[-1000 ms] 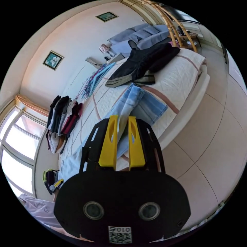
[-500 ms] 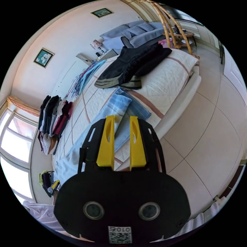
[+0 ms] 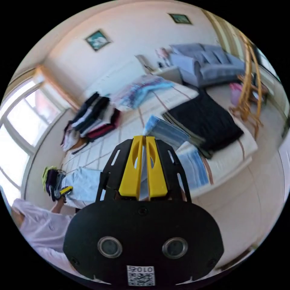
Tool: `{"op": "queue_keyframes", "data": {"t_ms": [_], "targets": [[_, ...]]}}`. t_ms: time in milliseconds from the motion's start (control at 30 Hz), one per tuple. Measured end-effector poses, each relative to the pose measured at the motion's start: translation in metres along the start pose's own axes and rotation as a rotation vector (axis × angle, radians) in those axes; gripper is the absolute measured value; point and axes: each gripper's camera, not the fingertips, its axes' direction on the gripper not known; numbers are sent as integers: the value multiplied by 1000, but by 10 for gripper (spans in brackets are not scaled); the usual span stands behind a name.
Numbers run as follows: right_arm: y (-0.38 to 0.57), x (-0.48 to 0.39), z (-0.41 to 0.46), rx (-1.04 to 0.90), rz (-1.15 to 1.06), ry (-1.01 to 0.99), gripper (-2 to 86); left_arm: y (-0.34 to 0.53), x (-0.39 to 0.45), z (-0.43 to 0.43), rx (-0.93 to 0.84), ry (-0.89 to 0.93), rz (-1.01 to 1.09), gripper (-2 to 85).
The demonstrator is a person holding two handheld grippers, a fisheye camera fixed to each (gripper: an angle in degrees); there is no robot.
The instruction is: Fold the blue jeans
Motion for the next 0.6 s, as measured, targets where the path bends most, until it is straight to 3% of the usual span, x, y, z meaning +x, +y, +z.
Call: {"op": "queue_keyframes", "data": {"t_ms": [33,100,167,233,300,467,600], "targets": [[3,-11,-19,131,-101,-50,40,1,-1,0,1,3,-5,-3],[16,2,-35,253,-70,-47,40,3,-3,0,6,14,-22,-3],[29,47,-23,216,134,-2,40,5,-5,0,9,23,-35,-3],[55,118,27,2,403,47,40,6,-8,0,9,33,-41,-2],[81,152,60,-124,537,57,40,7,-11,0,8,47,-49,-2],[105,168,75,-74,601,14,40,9,-12,0,8,53,-65,-2],[61,130,54,-101,503,101,39,9,-7,-2,-1,34,-46,-2]]}}
